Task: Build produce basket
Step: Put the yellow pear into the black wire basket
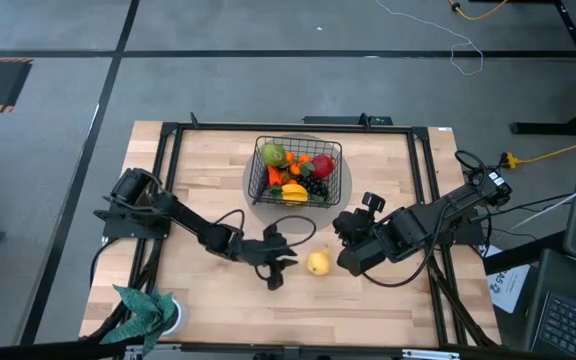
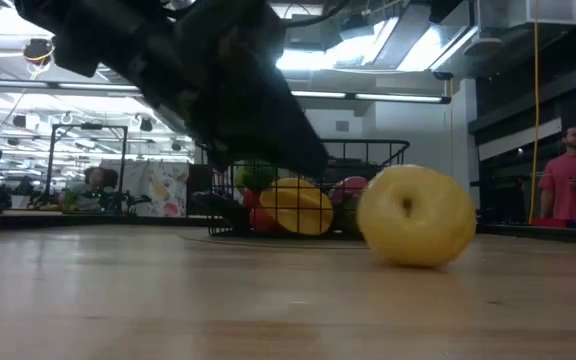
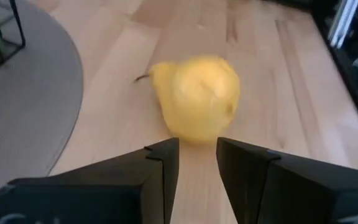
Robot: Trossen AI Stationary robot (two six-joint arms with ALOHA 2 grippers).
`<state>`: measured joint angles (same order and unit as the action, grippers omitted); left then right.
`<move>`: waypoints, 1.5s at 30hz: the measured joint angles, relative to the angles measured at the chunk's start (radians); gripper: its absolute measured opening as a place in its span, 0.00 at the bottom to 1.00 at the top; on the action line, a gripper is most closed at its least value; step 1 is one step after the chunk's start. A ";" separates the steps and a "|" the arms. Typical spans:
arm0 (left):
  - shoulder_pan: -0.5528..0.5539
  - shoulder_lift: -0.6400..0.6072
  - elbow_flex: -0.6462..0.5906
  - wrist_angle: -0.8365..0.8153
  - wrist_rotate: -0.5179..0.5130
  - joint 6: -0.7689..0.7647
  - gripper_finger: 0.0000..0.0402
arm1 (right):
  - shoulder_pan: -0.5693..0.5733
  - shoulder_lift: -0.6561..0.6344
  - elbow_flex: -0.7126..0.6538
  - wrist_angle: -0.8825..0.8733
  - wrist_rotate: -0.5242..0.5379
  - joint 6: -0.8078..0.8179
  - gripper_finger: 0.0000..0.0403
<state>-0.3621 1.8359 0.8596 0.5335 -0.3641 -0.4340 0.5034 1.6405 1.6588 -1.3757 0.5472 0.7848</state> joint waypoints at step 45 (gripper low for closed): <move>0.015 0.000 0.000 -0.090 0.273 -0.053 0.24 | -0.050 0.000 -0.813 0.765 0.032 0.495 0.34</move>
<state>-0.3473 1.8355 0.8593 0.4438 -0.0910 -0.4873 0.4534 1.6409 0.8456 -0.6105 0.5789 1.2800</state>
